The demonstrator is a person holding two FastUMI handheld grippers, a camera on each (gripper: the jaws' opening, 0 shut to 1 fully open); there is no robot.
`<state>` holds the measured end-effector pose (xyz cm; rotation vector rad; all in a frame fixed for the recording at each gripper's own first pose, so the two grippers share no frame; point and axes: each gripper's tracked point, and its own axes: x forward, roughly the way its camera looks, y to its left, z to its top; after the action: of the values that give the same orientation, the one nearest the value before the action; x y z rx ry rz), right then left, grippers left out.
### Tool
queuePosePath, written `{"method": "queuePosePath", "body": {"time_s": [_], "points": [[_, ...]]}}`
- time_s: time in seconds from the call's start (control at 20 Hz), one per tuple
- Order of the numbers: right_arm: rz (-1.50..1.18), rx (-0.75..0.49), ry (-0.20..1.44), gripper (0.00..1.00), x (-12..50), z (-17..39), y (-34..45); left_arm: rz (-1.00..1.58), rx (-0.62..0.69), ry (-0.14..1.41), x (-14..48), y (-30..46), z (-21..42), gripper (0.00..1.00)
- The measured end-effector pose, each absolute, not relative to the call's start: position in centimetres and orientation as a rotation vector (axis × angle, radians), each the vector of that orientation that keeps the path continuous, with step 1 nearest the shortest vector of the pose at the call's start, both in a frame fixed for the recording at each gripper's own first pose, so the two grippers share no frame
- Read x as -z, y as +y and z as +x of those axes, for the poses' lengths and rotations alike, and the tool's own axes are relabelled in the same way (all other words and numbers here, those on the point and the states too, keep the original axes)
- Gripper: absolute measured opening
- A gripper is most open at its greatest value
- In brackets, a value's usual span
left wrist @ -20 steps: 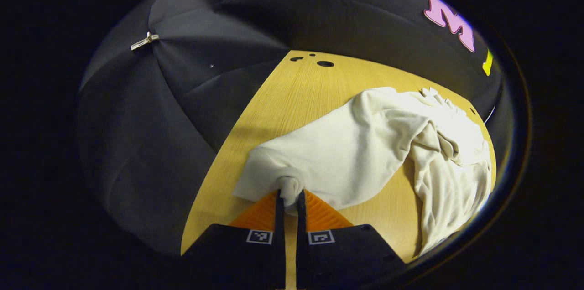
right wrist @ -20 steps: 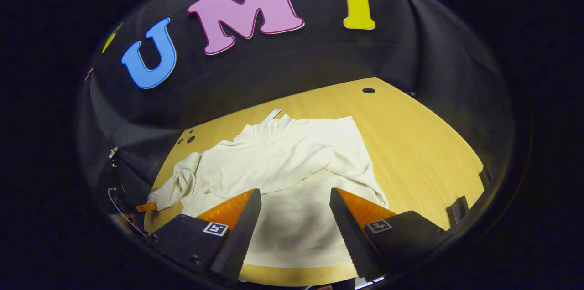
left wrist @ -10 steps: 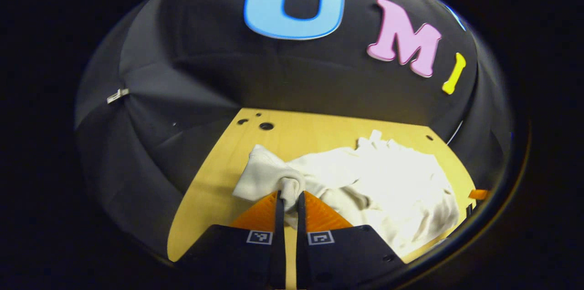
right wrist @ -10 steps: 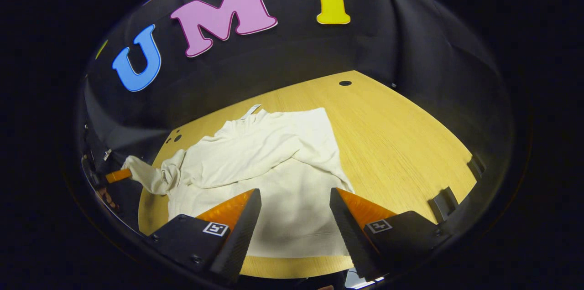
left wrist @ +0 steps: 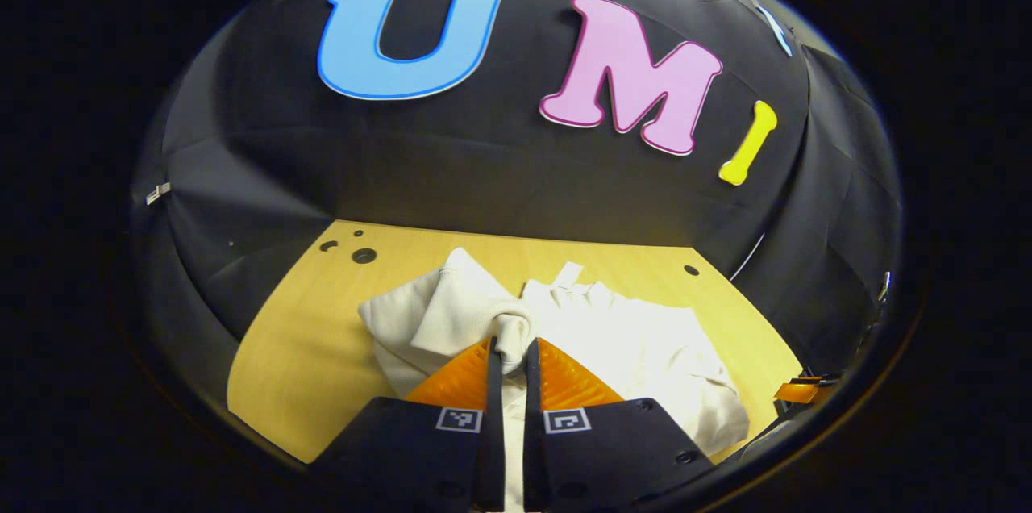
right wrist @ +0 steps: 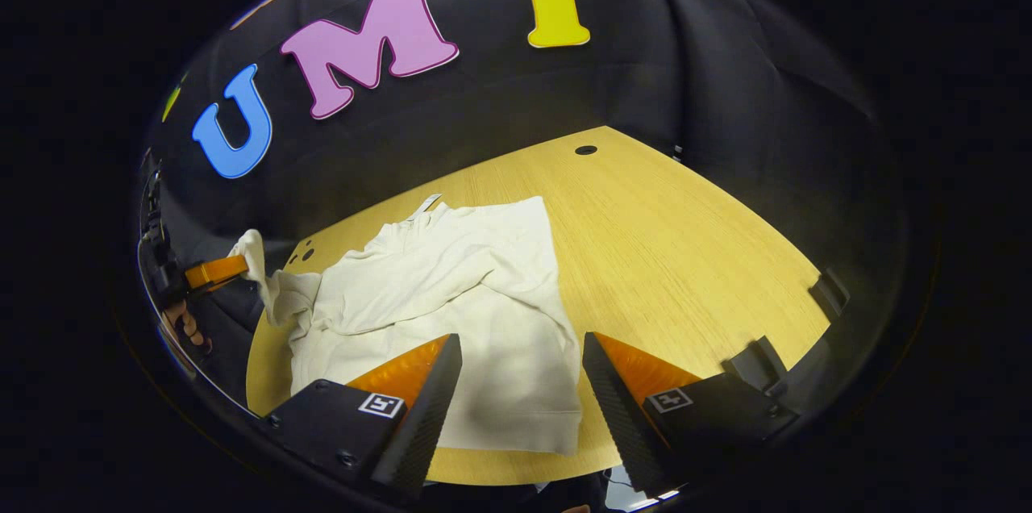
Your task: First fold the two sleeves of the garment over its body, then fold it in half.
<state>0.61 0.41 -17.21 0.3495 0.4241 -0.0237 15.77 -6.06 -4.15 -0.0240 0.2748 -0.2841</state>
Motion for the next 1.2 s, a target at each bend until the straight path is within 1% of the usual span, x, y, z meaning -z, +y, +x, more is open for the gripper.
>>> {"method": "queuePosePath", "body": {"time_s": [0.05,0.3,0.55,0.6,0.65,0.7,0.75,0.9,1.05,1.1,1.15,1.2], "points": [[0.349,0.021,0.427,0.93,17.3,0.6,-0.1,-0.028,0.299,0.284,4.6,-7.7,15.9,0.13],[0.372,-0.005,0.446,0.93,17.2,0.9,-1.0,0.005,0.338,0.34,7.7,-13.7,16.7,0.14],[0.34,-0.039,0.454,0.93,16.6,1.1,-1.8,0.007,0.37,0.388,10.5,-18.6,17.6,0.13],[0.335,-0.044,0.457,0.94,16.6,1.2,-1.9,0.006,0.374,0.402,11.2,-19.4,17.7,0.17],[0.327,-0.045,0.46,0.93,16.6,1.1,-2.3,0.0,0.386,0.419,12.0,-20.4,17.9,0.14],[0.321,-0.045,0.463,0.93,16.7,1.1,-2.6,-0.012,0.405,0.439,12.7,-21.5,17.8,0.15],[0.318,-0.043,0.465,0.93,16.7,1.2,-2.9,-0.025,0.422,0.464,13.6,-22.3,17.6,0.2],[0.331,-0.037,0.465,0.93,16.9,1.5,-3.6,-0.058,0.445,0.512,15.2,-23.7,17.0,0.24],[0.34,-0.03,0.479,0.93,17.7,1.7,-3.8,-0.089,0.498,0.513,15.1,-25.1,16.1,0.27],[0.344,-0.03,0.485,0.93,18.0,1.6,-3.7,-0.083,0.518,0.512,15.2,-25.6,15.7,0.42],[0.345,-0.032,0.489,0.93,18.1,1.7,-3.6,-0.071,0.538,0.51,15.1,-25.9,15.3,0.34],[0.343,-0.033,0.493,0.94,18.3,1.8,-3.4,-0.059,0.559,0.507,15.1,-26.3,14.7,0.55]]}}
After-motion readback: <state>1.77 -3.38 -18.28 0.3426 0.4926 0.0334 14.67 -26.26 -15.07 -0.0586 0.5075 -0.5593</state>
